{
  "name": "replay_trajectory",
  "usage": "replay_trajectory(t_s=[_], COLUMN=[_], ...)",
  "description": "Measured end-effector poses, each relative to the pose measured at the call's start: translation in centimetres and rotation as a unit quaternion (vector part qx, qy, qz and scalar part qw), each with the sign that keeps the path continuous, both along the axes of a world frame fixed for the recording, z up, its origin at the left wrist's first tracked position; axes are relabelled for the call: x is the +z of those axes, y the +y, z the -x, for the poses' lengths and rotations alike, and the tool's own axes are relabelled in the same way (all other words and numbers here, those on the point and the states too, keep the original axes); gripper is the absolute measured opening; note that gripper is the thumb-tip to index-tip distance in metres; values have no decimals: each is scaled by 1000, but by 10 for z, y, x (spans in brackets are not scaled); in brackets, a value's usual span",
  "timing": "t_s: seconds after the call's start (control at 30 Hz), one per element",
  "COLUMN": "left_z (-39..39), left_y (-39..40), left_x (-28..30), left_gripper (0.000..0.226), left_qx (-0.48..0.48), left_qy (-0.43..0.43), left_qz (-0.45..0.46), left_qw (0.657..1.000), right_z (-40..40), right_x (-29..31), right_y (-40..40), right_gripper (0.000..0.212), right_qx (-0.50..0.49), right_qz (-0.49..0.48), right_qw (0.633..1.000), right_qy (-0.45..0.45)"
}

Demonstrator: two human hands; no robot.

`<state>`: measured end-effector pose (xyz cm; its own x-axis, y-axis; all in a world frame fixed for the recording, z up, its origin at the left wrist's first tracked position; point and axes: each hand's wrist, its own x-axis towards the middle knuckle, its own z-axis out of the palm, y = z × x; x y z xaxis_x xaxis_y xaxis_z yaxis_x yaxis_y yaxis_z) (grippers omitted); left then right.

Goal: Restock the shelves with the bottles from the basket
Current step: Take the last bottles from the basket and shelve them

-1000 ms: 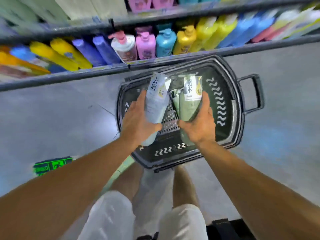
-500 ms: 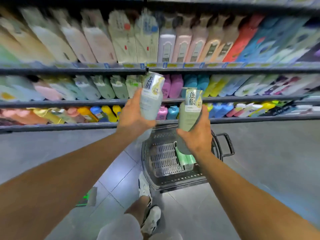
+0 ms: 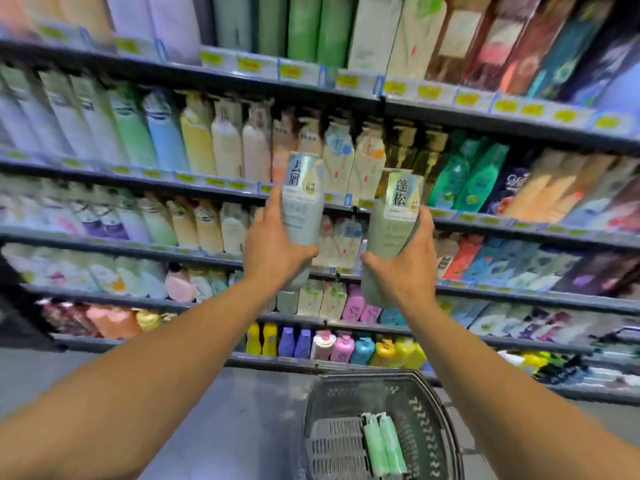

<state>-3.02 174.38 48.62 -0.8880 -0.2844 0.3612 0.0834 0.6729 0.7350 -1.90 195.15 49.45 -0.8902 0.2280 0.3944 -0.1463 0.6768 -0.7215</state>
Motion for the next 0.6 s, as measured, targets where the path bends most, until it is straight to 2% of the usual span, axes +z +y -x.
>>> replay_trajectory(t_s=[0.33,0.6], left_z=[11,37], left_y=[-117,-206], left_x=[101,143], left_gripper=[112,115], left_qx=[7,-1], left_qy=[138,175], left_qz=[-14,-6], left_qw=[990,985], right_z=[23,53], right_x=[94,128], right_y=[-117,-197], right_gripper=[116,114], right_qx=[25,31], right_qz=[15,34], right_qw=[994,986], right_qy=[110,159])
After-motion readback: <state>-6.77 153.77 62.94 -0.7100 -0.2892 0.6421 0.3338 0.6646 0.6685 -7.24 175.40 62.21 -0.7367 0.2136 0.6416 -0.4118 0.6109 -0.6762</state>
